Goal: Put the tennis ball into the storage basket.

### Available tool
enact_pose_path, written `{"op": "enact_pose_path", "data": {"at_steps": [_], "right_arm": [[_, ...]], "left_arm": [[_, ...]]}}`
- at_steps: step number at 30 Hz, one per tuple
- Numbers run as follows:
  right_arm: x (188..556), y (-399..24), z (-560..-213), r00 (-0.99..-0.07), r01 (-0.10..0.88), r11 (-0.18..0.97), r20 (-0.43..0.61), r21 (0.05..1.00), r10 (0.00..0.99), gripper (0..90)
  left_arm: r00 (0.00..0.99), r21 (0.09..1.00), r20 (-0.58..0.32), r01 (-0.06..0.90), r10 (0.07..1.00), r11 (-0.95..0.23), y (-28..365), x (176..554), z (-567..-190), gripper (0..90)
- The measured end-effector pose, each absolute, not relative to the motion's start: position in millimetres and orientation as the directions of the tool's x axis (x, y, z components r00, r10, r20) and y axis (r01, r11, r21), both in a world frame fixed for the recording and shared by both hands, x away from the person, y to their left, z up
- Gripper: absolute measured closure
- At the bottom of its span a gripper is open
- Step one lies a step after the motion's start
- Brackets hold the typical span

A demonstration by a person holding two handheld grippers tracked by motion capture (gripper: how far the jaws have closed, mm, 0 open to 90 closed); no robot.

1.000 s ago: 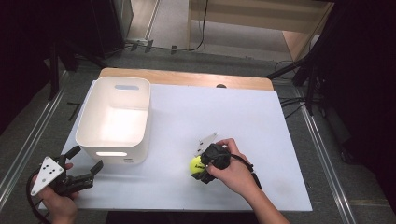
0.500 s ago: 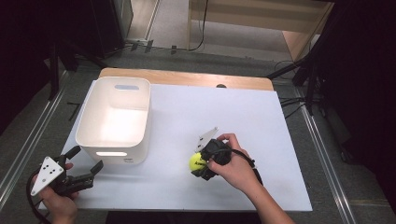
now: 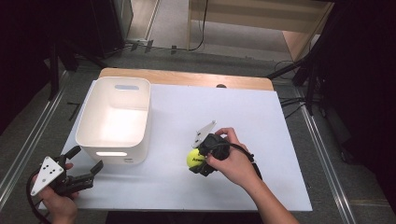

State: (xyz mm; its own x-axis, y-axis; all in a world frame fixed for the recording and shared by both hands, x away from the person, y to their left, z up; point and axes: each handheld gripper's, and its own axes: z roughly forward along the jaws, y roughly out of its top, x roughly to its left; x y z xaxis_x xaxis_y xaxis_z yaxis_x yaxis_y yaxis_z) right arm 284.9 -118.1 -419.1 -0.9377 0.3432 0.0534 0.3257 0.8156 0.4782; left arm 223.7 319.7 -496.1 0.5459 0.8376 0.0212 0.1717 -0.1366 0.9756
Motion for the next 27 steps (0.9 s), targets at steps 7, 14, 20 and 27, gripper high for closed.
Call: {"op": "enact_pose_path", "data": {"at_steps": [7,14,20,27], "right_arm": [[288.4,-115.1,-413.0,-0.945,0.304,0.821,0.046,0.483,0.323,23.8],[290.2,-111.6,-405.8,-0.943,0.309,0.821,0.042,0.480,0.331,23.7],[292.0,-107.9,-400.1,-0.943,0.309,0.822,0.043,0.478,0.329,23.8],[295.1,-102.8,-392.3,-0.949,0.293,0.824,0.039,0.485,0.314,23.7]], "left_arm": [[0.545,0.975,0.021,0.173,0.838,-0.137,319.6,223.9,-496.1,7.2],[0.546,0.975,0.021,0.174,0.838,-0.138,319.6,223.9,-496.1,7.2],[0.547,0.975,0.020,0.174,0.837,-0.137,319.6,224.0,-496.1,7.2],[0.547,0.975,0.021,0.174,0.837,-0.138,319.6,224.1,-496.1,7.2]]}}
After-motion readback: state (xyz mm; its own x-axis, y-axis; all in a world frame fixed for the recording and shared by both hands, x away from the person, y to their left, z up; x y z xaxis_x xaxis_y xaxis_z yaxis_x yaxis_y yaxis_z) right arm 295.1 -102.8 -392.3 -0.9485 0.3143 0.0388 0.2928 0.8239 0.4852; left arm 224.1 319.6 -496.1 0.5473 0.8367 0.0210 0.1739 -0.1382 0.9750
